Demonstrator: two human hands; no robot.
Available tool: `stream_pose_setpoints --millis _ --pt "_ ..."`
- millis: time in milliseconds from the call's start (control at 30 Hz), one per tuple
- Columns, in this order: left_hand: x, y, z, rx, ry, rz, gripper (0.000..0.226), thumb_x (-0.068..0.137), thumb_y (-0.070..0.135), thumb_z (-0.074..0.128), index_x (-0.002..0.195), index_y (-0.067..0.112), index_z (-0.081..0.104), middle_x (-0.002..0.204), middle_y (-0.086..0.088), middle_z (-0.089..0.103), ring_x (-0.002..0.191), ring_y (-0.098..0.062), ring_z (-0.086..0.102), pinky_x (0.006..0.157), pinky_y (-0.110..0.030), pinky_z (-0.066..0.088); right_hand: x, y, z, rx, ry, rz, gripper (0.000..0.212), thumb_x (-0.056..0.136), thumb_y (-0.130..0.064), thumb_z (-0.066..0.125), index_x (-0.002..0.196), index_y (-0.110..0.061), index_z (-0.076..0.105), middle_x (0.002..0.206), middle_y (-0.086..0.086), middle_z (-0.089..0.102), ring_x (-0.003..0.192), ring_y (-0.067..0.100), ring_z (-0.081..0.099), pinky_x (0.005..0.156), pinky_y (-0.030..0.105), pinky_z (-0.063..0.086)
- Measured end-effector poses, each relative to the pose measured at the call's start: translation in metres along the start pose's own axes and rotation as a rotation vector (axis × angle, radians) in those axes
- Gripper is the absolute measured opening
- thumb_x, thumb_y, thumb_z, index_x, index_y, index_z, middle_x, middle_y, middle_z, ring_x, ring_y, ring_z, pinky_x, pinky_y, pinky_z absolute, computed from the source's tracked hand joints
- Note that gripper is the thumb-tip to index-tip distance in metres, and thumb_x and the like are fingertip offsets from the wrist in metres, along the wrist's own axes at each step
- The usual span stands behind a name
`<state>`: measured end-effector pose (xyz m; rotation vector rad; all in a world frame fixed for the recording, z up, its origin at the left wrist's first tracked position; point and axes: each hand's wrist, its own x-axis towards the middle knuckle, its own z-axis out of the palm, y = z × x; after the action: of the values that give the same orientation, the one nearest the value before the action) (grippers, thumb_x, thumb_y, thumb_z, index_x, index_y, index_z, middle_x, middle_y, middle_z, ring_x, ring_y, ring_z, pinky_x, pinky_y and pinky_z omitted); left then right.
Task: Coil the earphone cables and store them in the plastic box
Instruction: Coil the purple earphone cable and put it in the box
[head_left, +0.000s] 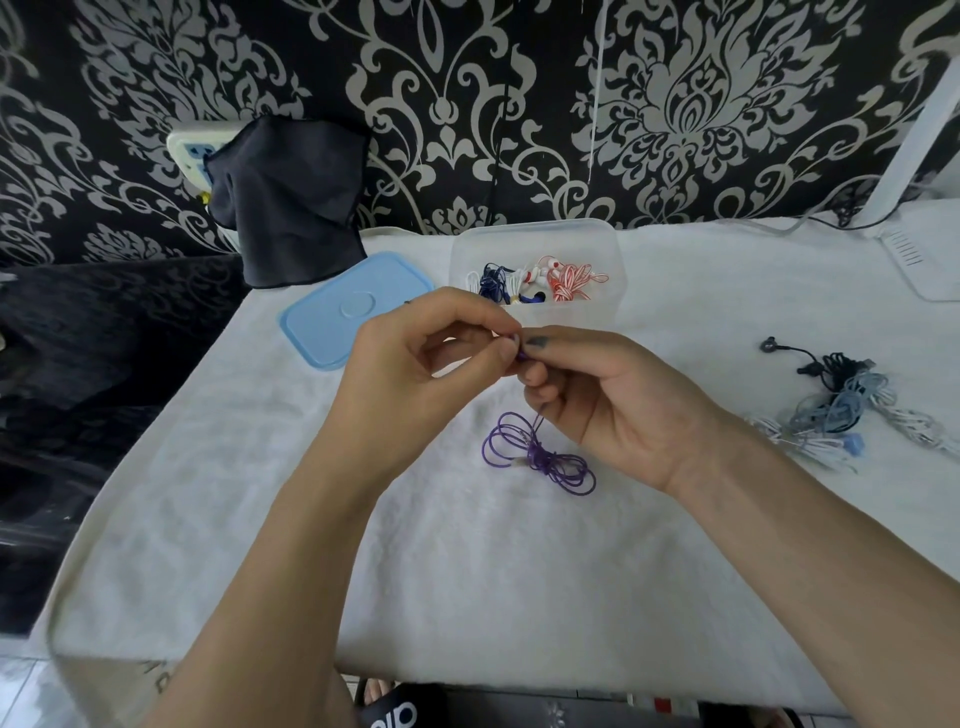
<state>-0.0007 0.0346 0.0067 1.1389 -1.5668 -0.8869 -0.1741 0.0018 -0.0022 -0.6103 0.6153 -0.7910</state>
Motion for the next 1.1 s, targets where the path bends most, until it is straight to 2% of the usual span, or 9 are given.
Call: stream_pose_setpoints --millis 67,267,433,633,767,933,1033,1100 --pt "0.0002 -0.0005 -0.0003 0.011 -0.008 0.020 0.010 0.090 -0.005 0.071 0.099 -0.001 0.072 0.098 -0.010 0.073 0.091 -0.028 0.072 0.088 -0.032 0.057 0.0002 0.0001 -0.0004 -0.003 0.000 -0.003 0.013 0.091 0.001 0.055 0.090 0.001 0.068 0.073 0.005 0.067 0.061 0.006 0.057 0.055 0.016 0.047" --pt "-0.0005 -0.0011 0.0005 0.090 -0.008 0.116 0.010 0.088 -0.008 0.072 0.096 -0.001 0.073 0.097 -0.011 0.072 0.095 -0.024 0.071 0.088 -0.026 0.057 -0.0015 -0.0029 -0.0034 0.001 -0.006 0.016 0.012 0.087 -0.001 0.058 0.092 0.002 0.068 0.072 0.005 0.068 0.062 0.006 0.062 0.057 0.016 0.050" --pt "0.0001 -0.0032 -0.0013 0.301 0.006 0.258 0.013 0.084 -0.011 0.073 0.091 -0.001 0.071 0.094 -0.010 0.070 0.089 -0.022 0.069 0.082 -0.027 0.059 -0.0038 -0.0048 -0.0033 -0.027 -0.007 0.030 0.026 0.074 -0.005 0.059 0.096 0.005 0.069 0.070 0.007 0.069 0.061 0.009 0.065 0.058 0.017 0.053" --pt "-0.0001 -0.0045 -0.0006 0.295 0.014 0.254 0.010 0.083 -0.013 0.073 0.087 -0.004 0.070 0.093 -0.011 0.069 0.087 -0.019 0.068 0.081 -0.023 0.058 -0.0023 -0.0048 -0.0031 -0.014 0.000 0.042 0.041 0.071 -0.005 0.061 0.108 0.010 0.065 0.080 0.011 0.066 0.061 0.009 0.062 0.055 0.018 0.050" --pt "-0.0001 -0.0063 -0.0005 0.294 0.008 0.236 0.009 0.083 -0.012 0.074 0.086 -0.005 0.069 0.093 -0.011 0.069 0.088 -0.020 0.069 0.081 -0.024 0.058 -0.0026 -0.0048 -0.0032 -0.020 -0.020 0.047 0.038 0.072 -0.006 0.059 0.106 0.010 0.063 0.076 0.009 0.061 0.057 0.007 0.056 0.053 0.017 0.046" --pt "0.0001 -0.0052 -0.0015 0.302 -0.009 0.221 0.010 0.084 -0.009 0.075 0.085 0.000 0.071 0.094 -0.010 0.069 0.088 -0.021 0.070 0.082 -0.026 0.060 -0.0033 -0.0060 -0.0039 -0.030 -0.008 0.049 0.028 0.074 -0.007 0.059 0.097 0.008 0.066 0.096 0.019 0.053 0.055 0.009 0.050 0.052 0.019 0.039" --pt "0.0002 -0.0062 -0.0007 0.361 0.006 0.238 0.006 0.085 -0.007 0.074 0.087 -0.001 0.072 0.093 -0.008 0.069 0.087 -0.020 0.069 0.080 -0.025 0.060 -0.0022 -0.0069 -0.0066 -0.071 0.000 0.071 0.023 0.078 -0.007 0.059 0.096 0.005 0.068 0.085 0.012 0.064 0.055 0.009 0.050 0.053 0.018 0.040" --pt "-0.0002 -0.0075 0.0024 0.415 0.002 0.250 0.005 0.086 -0.004 0.073 0.089 -0.001 0.072 0.092 -0.006 0.069 0.085 -0.018 0.068 0.079 -0.026 0.060 -0.0001 -0.0069 -0.0090 -0.160 0.016 0.077 0.018 0.088 -0.003 0.054 0.096 0.003 0.069 0.078 0.005 0.067 0.057 0.008 0.052 0.057 0.017 0.044"
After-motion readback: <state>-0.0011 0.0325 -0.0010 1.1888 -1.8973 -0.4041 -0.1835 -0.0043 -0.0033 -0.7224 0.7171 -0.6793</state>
